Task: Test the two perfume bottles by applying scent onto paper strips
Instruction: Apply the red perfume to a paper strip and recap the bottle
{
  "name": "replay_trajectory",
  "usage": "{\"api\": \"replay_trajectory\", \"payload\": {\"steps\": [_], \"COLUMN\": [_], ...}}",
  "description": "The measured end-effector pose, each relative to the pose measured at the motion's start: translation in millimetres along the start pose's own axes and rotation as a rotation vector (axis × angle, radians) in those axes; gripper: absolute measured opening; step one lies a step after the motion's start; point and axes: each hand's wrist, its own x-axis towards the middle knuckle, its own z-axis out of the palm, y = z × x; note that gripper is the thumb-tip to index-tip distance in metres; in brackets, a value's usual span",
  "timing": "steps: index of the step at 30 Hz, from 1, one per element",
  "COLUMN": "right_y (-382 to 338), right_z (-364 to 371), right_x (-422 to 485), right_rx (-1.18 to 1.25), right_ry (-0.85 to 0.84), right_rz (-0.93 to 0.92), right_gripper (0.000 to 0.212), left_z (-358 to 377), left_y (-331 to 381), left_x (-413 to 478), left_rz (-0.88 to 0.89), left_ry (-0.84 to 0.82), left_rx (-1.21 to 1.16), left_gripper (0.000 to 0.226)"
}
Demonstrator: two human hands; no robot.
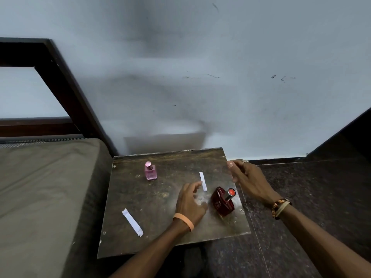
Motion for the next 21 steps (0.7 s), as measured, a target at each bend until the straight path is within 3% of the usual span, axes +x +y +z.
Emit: {"api": "replay_trajectory", "payload": {"steps": [4,6,10,16,21], "right_y": [-11.7,-13.2,-15.4,-15.5,-11.7], "right_z": [-6.7,-3.7,0.2,5.3,10.8], "right_x": [-30.6,-38.3,-44.0,-45.8,-47.2], "right_rx": [-0.256,-0.305,-0.432,-0.549,-0.821], "right_ry": [-0.237,-0.32,-0.367,-0.326,-0.344], "right_rz": [-0.084,-0.087,-0.207,-0.205,-0.341], "right_gripper": [0.068,0.07,0.042,0.028,0.026], "left_z": [17.8,25.3,35.3,37.3,38.6], "left_y": [23.5,35.8,41.8,49.3,54.7], "left_x": [-23.1,-25.0,-19.5,-19.4,-18.5], "left_rz": [0.083,0.101,0.053,0.011,-0.002], "left_ry": [-0.145,-0.145,-0.148,-0.036,-0.01], "left_rx": [0.061,0.08,0.097,0.112,0.156], "left_gripper": [0.102,0.11,0.095,0.073,0.06]}}
